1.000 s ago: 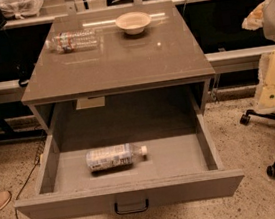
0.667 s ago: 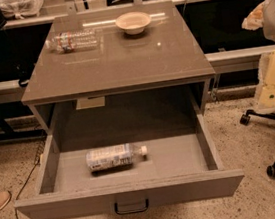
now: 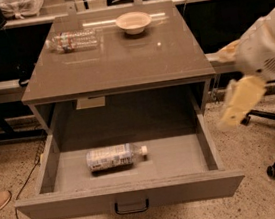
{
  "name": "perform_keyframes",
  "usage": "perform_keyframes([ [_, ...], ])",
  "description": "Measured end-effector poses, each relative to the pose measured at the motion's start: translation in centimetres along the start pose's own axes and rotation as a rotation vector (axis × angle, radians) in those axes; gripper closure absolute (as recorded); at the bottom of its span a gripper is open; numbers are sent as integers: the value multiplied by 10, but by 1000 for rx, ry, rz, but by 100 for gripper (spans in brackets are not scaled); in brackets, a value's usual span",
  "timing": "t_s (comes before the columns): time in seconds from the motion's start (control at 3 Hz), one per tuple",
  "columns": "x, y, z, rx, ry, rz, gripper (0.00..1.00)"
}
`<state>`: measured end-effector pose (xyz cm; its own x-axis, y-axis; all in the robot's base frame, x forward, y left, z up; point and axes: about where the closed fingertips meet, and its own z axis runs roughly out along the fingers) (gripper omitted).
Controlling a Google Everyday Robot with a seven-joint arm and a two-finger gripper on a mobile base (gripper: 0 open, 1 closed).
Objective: Pick blue plastic bottle from top drawer and place on counter
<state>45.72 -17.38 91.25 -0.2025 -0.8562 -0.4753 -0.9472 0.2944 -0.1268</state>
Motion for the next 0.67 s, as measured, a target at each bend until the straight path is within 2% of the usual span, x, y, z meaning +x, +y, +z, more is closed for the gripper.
perform_keyframes([
  [0.33,-54,10,72,-90,-195,-10,0],
  [0.67,-121,27,129,-162,-321,-41,0],
])
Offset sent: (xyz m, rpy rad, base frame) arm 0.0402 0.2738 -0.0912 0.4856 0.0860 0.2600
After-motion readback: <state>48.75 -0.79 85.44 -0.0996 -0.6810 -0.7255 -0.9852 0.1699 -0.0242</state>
